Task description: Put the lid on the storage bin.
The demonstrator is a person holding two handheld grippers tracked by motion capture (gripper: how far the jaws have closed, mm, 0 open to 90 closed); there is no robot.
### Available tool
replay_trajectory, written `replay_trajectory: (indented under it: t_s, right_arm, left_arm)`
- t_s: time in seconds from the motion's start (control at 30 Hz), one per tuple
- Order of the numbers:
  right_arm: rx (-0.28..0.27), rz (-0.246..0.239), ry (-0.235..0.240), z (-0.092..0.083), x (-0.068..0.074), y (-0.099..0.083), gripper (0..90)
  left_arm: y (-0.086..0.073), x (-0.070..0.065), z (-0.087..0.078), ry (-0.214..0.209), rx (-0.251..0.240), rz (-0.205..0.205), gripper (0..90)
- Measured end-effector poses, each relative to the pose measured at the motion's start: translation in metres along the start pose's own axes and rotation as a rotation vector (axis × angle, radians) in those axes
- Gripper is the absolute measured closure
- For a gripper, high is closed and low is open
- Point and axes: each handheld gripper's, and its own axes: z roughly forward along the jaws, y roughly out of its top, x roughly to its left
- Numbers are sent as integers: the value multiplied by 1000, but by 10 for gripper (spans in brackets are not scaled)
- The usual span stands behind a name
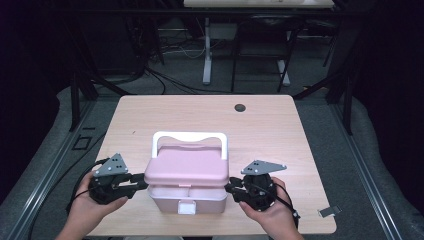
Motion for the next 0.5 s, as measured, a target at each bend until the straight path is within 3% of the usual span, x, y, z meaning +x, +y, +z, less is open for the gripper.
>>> replay_trajectory:
  t_s: [0.5]
  right_arm:
    - [32, 24, 22, 1, -2, -13, 714]
  left_arm:
    - [-13, -1, 1, -5, 15, -20, 709]
